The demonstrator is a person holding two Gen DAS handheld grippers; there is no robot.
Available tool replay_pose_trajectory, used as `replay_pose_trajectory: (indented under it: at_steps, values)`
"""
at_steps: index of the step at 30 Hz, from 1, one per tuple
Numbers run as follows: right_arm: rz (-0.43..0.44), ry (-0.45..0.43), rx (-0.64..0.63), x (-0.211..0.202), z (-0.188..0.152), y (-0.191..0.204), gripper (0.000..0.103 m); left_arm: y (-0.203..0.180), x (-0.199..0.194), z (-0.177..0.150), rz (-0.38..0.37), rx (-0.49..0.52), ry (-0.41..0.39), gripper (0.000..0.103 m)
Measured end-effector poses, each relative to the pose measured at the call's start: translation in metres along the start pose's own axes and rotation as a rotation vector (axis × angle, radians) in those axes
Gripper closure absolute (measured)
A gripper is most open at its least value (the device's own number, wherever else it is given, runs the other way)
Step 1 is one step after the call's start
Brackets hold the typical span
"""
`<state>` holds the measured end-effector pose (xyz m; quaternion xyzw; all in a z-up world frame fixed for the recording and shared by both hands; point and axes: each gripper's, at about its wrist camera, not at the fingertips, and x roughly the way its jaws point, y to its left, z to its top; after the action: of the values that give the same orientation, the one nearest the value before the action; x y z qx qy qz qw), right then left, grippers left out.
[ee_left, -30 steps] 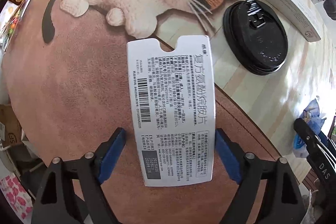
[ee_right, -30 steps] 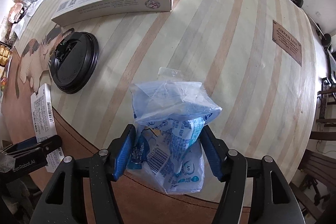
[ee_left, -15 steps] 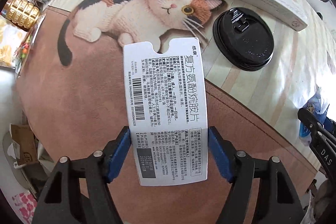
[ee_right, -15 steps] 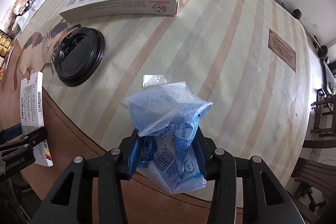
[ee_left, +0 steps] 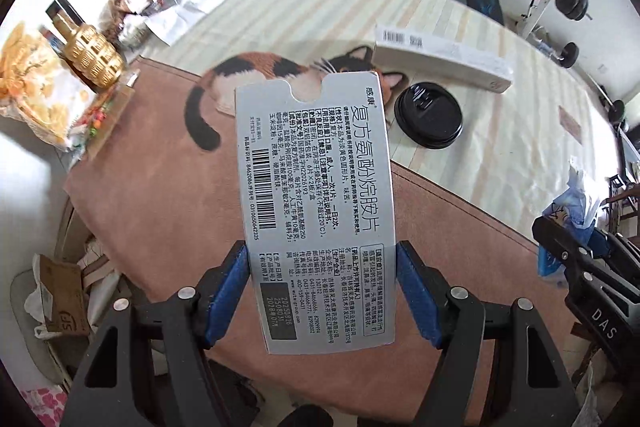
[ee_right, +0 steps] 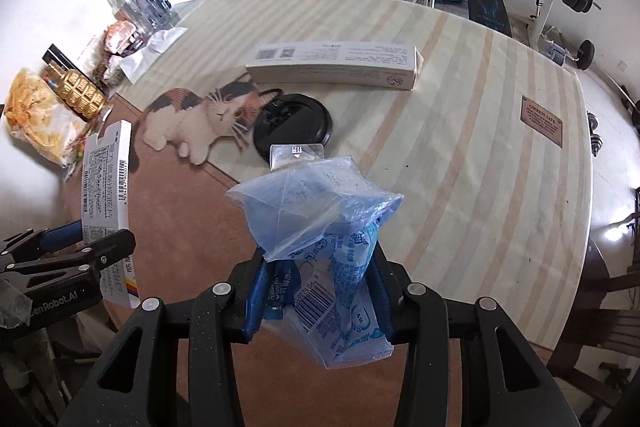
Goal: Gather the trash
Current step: 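Carry the medicine card and blue bag with both tools toward the trash bin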
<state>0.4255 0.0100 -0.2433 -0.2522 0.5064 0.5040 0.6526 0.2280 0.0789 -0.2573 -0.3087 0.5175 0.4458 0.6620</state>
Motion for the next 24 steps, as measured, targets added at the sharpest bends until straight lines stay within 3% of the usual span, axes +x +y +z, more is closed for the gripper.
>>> replay_pose_trajectory:
  at_steps: [7, 14, 19, 24]
  values:
    - [0.037, -0.083, 0.056, -0.064, -0.064, 0.047, 0.057, 0.05, -0.048, -0.066, -0.119, -0.009, -0.076, 0.033]
    - [0.053, -0.085, 0.127, -0.095, -0.165, 0.098, 0.057, 0.105, -0.06, -0.162, -0.279, -0.054, -0.02, 0.033]
    - [0.105, 0.027, 0.163, -0.075, -0.25, 0.131, 0.057, 0.139, -0.023, -0.231, -0.312, -0.111, 0.11, 0.033]
    - [0.143, 0.168, 0.159, 0.007, -0.33, 0.155, 0.057, 0.163, 0.065, -0.28, -0.33, -0.184, 0.235, 0.032]
